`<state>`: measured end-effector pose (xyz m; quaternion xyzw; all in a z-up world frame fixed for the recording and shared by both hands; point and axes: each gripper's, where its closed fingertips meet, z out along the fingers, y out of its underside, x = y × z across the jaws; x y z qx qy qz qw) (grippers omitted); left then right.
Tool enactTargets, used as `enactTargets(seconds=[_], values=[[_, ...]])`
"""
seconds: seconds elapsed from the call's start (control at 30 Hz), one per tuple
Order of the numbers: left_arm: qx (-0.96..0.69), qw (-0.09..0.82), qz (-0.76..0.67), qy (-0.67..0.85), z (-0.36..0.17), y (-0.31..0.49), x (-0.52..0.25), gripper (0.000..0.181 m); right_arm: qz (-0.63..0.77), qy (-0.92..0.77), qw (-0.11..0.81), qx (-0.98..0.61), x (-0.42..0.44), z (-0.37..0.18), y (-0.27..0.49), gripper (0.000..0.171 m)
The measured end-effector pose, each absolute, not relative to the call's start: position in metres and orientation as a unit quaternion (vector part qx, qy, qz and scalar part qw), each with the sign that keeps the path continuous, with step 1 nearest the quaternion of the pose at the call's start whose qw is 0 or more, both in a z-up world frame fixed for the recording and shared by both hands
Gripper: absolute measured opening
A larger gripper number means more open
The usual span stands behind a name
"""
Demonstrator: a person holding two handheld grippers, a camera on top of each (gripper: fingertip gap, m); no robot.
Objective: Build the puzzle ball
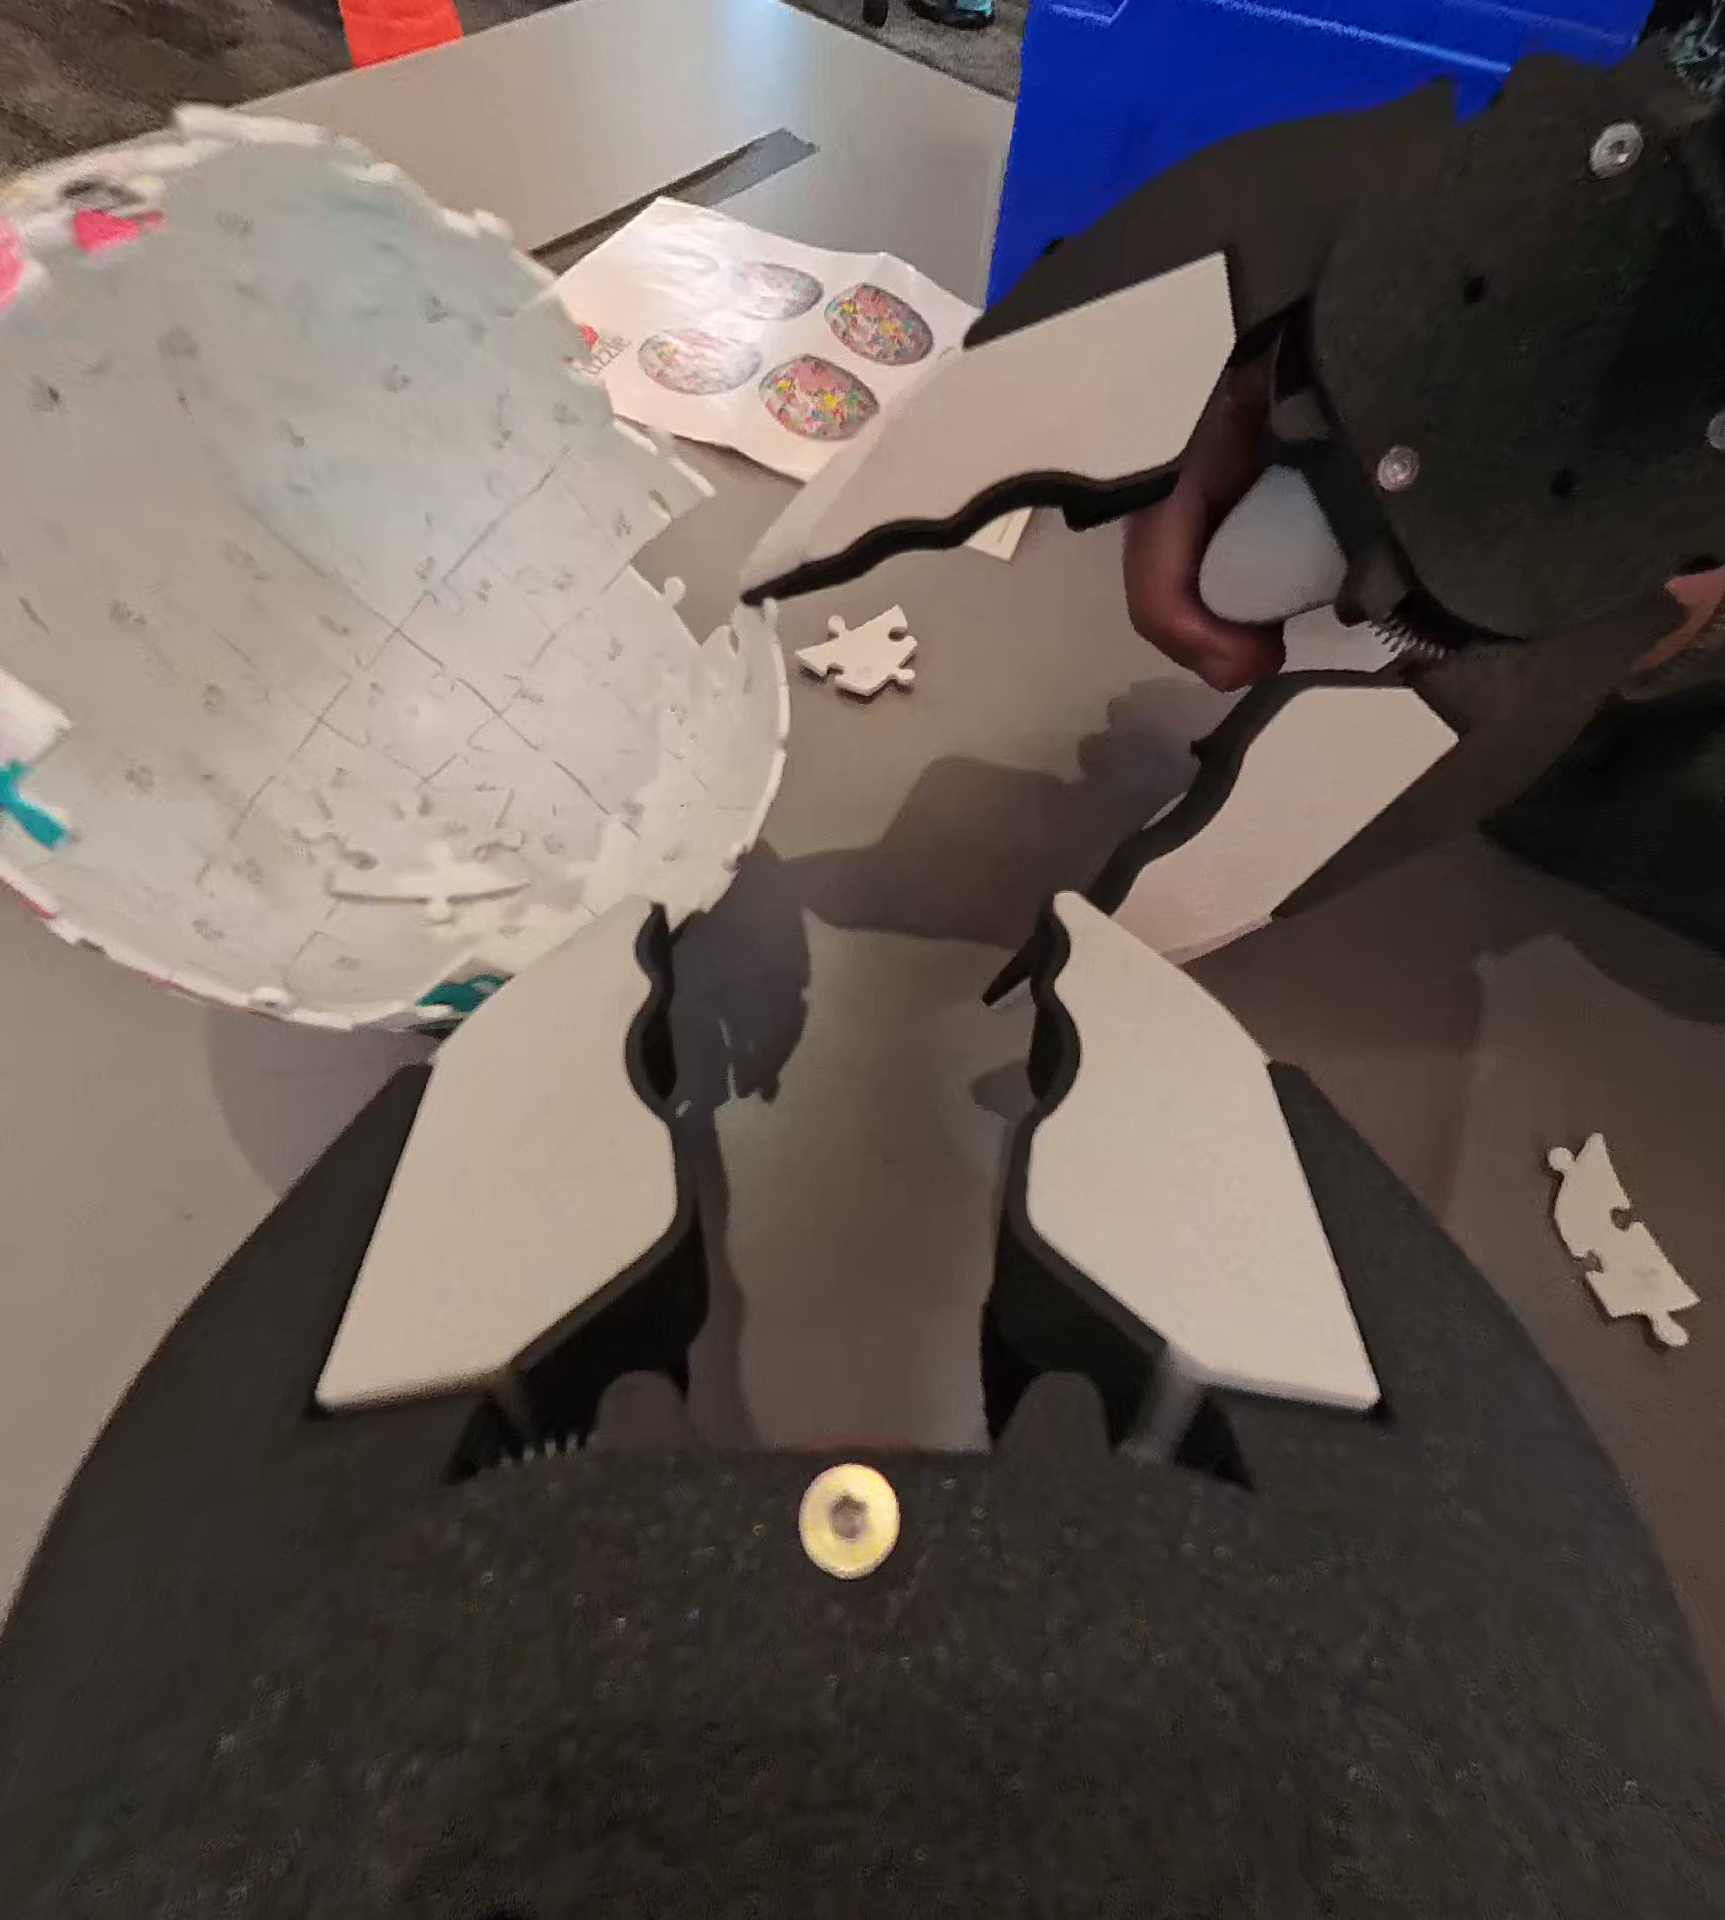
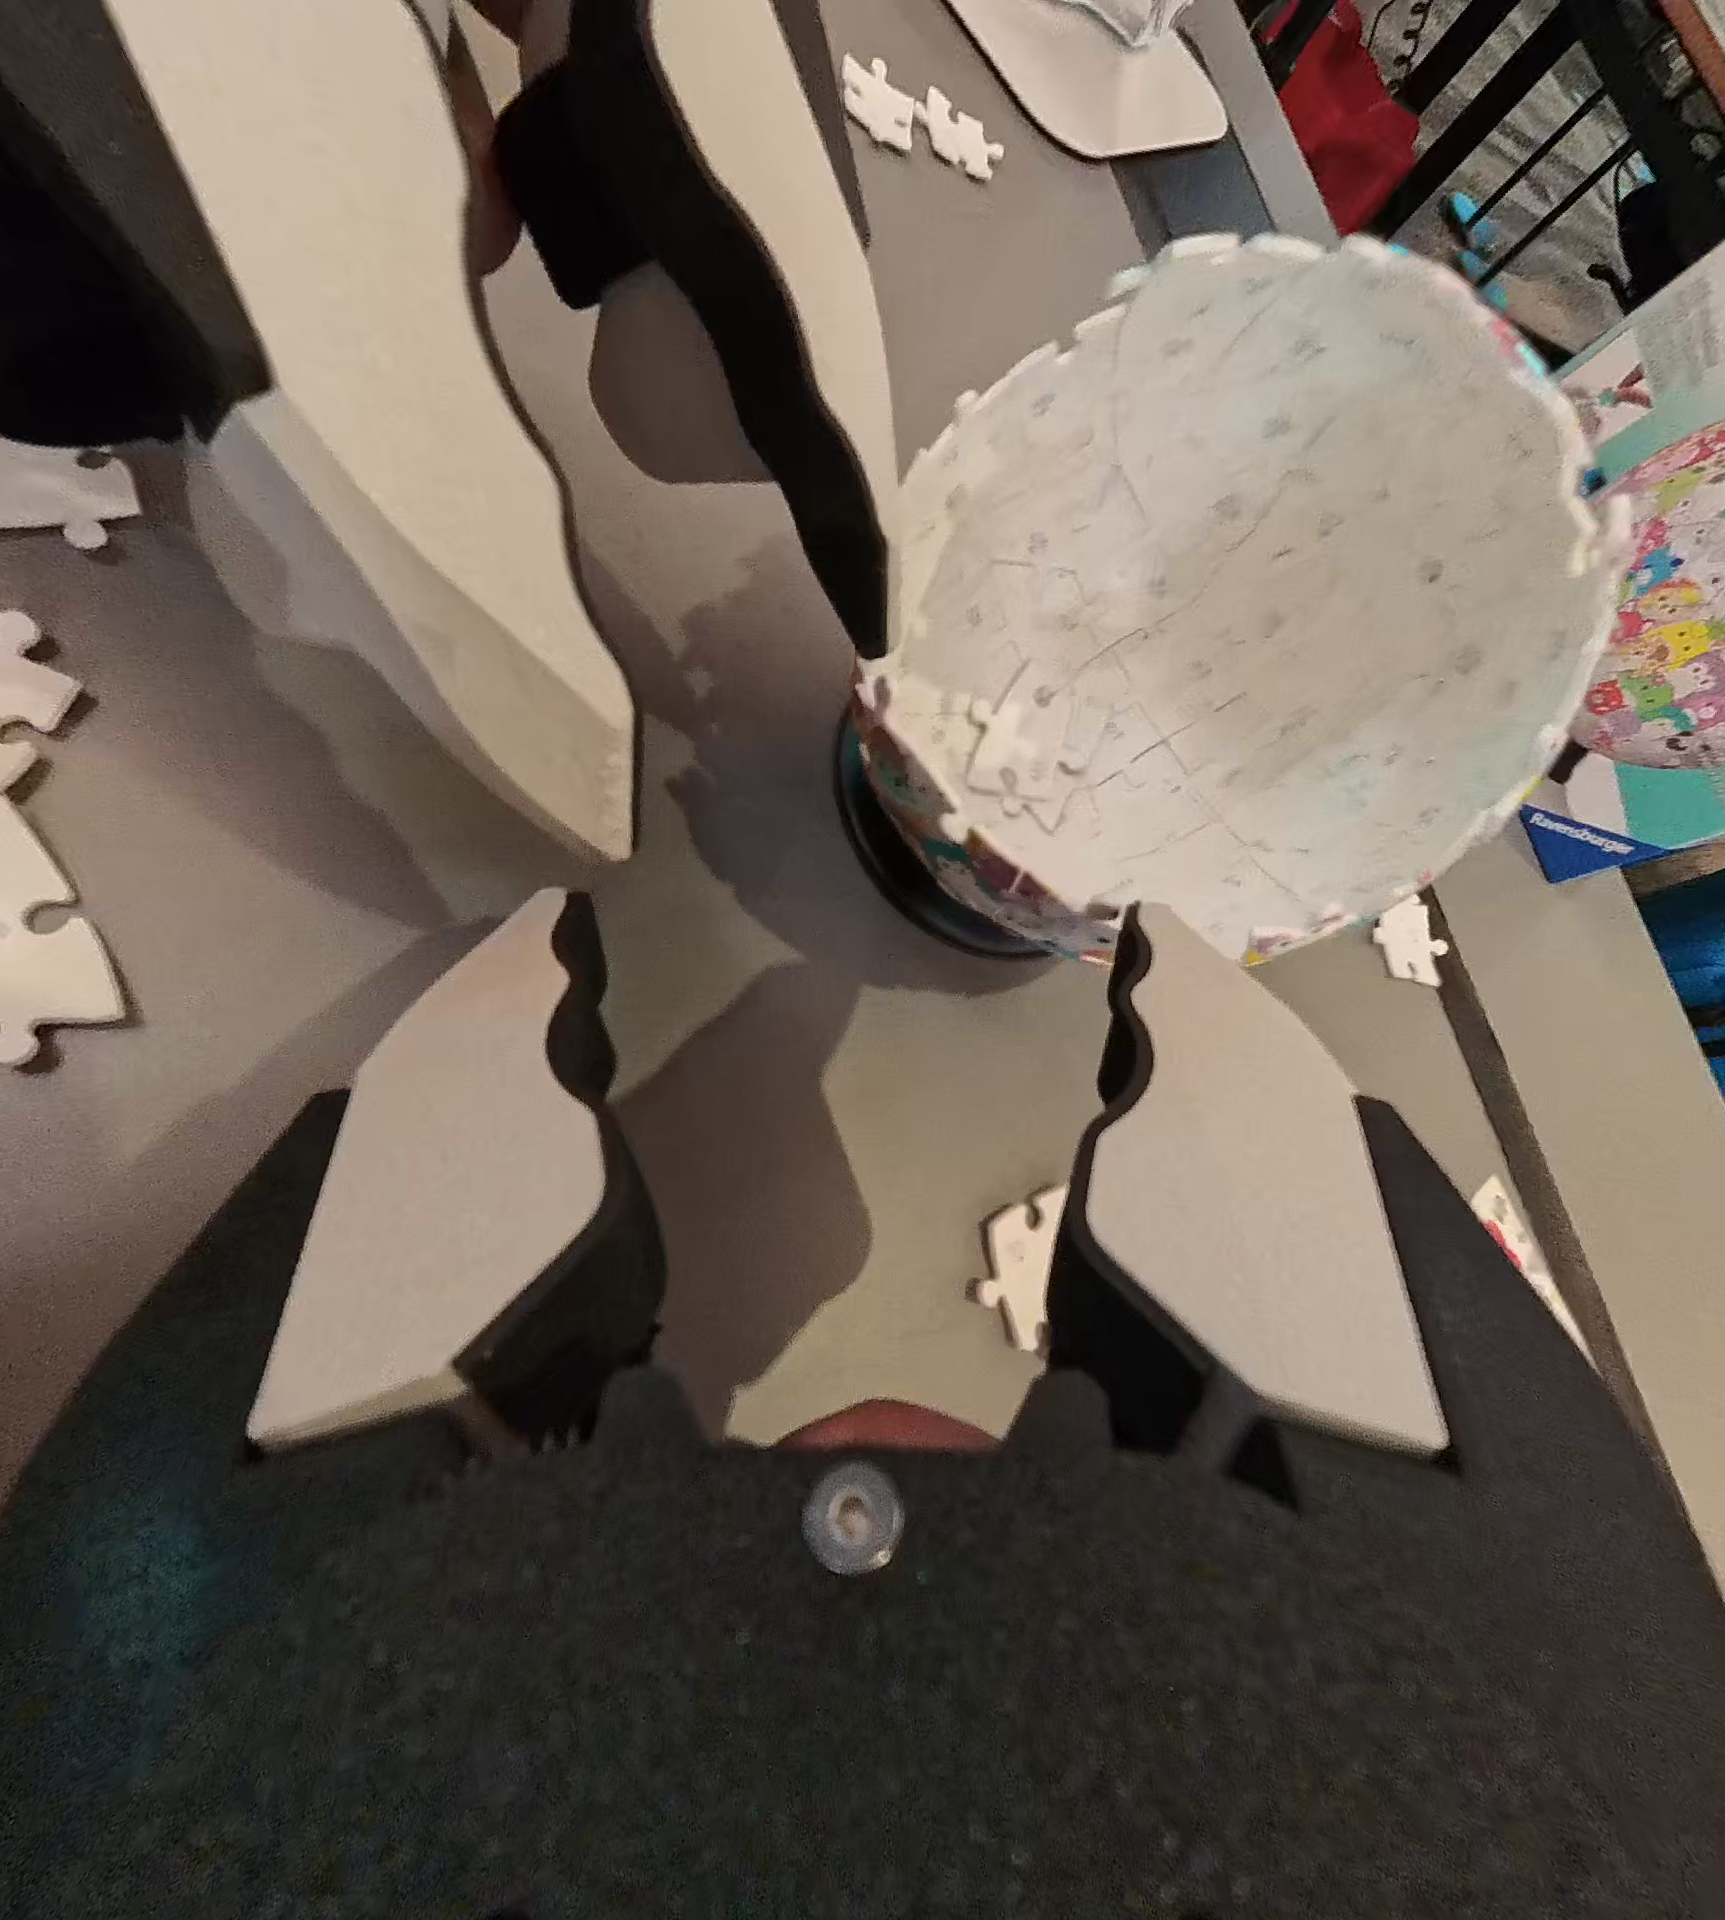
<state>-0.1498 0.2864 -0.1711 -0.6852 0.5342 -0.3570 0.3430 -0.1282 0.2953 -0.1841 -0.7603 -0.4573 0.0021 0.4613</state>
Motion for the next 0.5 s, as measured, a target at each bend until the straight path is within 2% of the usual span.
enactTargets(seconds=[0.37,0.5], values=[[-0.706,0.328,-0.332,0.532,-0.185,0.297,-0.156,0.064,-0.012,-0.472,0.425,-0.772,-0.131,-0.202,0.295,0.092],[-0.698,0.354,-0.322,0.533,-0.176,0.299,-0.158,0.062,-0.033,-0.463,0.431,-0.774,-0.125,-0.194,0.293,0.088]])
